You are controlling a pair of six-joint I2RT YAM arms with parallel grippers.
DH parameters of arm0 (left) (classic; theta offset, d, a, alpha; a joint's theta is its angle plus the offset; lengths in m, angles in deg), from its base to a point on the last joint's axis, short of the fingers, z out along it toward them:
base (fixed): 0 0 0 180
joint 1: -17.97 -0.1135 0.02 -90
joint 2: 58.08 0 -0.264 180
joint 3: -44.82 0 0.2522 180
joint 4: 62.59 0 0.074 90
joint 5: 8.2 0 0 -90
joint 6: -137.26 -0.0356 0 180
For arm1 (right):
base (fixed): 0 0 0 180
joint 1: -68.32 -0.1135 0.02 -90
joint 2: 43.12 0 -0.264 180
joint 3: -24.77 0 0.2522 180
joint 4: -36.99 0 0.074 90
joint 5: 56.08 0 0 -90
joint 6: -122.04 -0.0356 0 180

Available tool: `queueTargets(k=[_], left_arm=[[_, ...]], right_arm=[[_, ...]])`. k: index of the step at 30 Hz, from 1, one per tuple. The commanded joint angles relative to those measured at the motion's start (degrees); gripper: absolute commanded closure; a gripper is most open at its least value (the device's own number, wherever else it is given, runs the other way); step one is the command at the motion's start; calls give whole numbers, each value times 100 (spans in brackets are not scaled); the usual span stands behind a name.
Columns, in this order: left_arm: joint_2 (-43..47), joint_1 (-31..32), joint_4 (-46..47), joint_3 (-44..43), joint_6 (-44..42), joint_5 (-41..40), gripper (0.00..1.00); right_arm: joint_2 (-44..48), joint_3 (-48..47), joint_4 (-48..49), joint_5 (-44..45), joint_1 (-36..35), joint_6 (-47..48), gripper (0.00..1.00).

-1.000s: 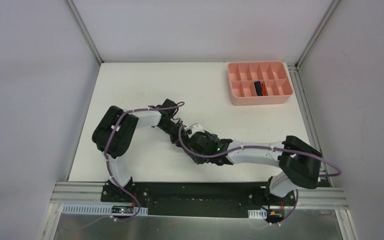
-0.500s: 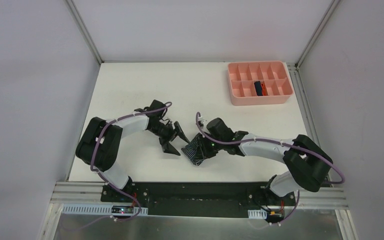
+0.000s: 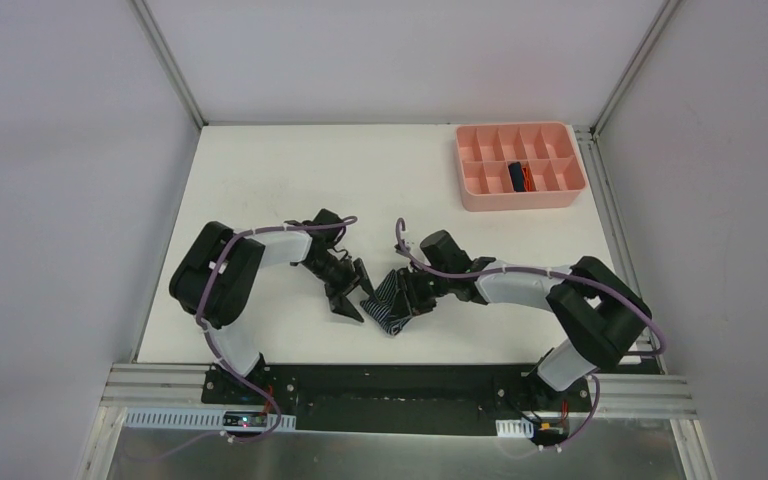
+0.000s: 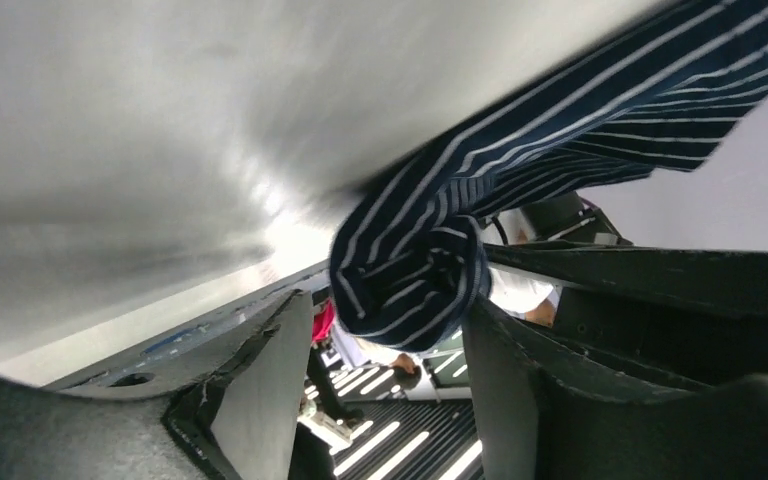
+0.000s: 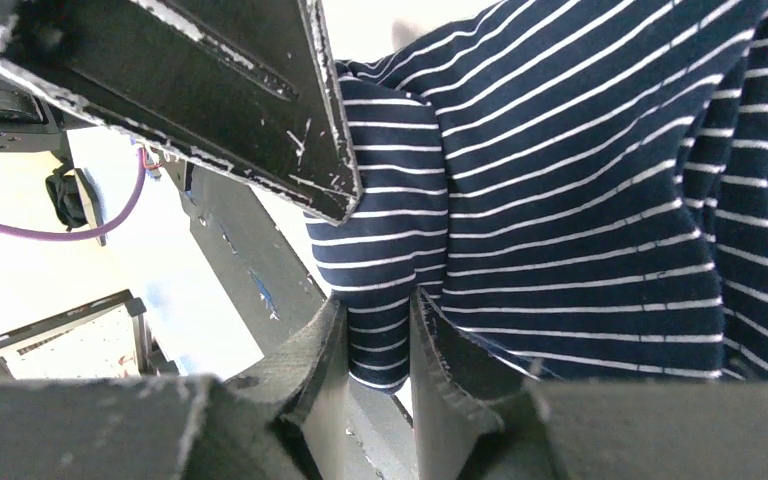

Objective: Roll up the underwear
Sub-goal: Roll the underwear to the center of the board.

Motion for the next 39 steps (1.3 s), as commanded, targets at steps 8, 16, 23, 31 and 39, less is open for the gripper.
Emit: queueTargets(k=[8, 16, 23, 31, 39], left_arm=[[-450, 108, -113, -361, 0, -229, 100], [-390, 125, -113, -199, 126, -125, 100], [-421, 147, -113, -215, 162, -38, 100], [-470, 143, -113, -335, 235, -33, 100], [-486, 143, -113, -383, 272, -55, 100]], right_arm=[[172, -138, -259, 124, 21, 251, 52], [1108, -1011, -2011, 2368, -516, 1301, 36], [728, -1928, -2769, 4565, -2024, 2392, 32], [-317, -2257, -2794, 5593, -2874, 2800, 34], [-781, -2043, -2515, 6158, -2952, 2460, 70]])
